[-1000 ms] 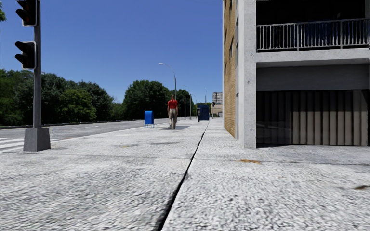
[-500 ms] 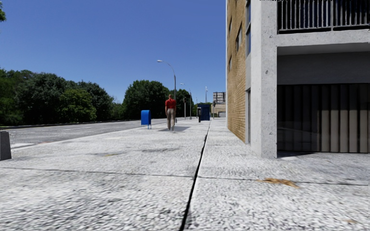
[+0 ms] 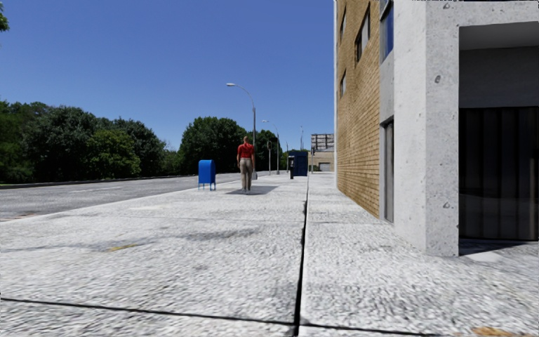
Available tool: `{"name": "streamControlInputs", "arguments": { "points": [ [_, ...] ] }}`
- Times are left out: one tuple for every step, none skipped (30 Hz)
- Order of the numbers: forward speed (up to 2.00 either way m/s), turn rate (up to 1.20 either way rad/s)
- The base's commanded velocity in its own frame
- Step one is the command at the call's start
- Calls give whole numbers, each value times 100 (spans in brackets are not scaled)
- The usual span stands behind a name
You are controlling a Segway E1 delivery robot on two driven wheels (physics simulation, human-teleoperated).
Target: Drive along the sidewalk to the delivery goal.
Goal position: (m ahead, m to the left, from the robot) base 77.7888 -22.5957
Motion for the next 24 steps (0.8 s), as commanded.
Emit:
{"name": "streamControlInputs", "arguments": {
  "points": [
    [200,0],
    [200,0],
    [200,0],
    [200,0],
    [200,0],
    [200,0],
    [200,0],
    [200,0],
    [200,0],
    [200,0],
    [200,0],
    [200,0],
    [200,0],
    [200,0],
    [200,0],
    [200,0],
    [200,0],
    [200,0],
    [200,0],
    [200,0],
    [200,0],
    [200,0],
    [200,0],
    [200,0]
  ]
}}
